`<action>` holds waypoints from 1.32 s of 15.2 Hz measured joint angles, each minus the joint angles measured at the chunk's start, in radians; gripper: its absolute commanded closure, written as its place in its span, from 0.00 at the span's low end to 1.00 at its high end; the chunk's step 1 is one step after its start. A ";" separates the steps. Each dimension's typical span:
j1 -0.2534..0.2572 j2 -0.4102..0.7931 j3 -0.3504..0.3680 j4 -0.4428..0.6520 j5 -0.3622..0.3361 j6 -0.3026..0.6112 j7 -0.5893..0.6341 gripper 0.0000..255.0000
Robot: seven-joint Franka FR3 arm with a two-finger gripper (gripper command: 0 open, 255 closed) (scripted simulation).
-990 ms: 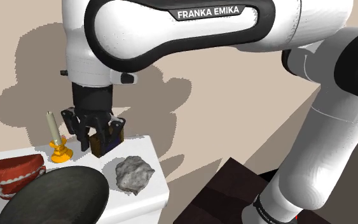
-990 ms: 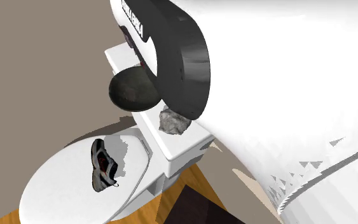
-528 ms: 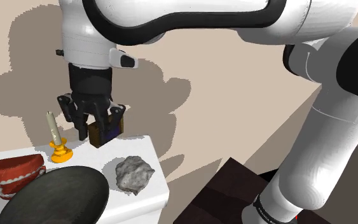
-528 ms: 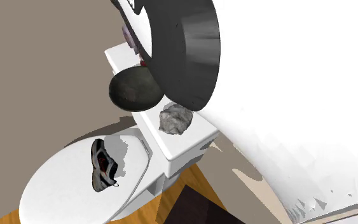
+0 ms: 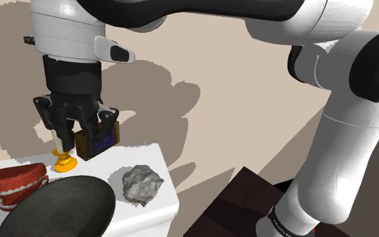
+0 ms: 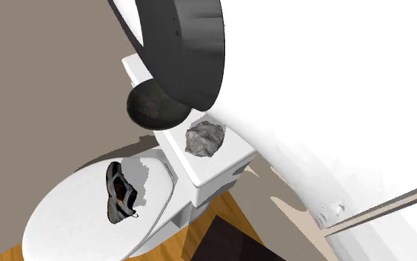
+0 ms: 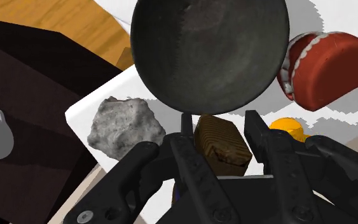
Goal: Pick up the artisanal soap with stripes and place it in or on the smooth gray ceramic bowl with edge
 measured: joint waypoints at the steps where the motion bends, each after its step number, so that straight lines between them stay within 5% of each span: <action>1: 0.020 0.015 0.005 0.008 -0.013 0.004 0.024 1.00; 9: 0.253 0.201 0.013 0.205 -0.165 -0.034 0.237 1.00; 20: 0.223 0.195 0.009 0.042 -0.162 0.118 0.232 1.00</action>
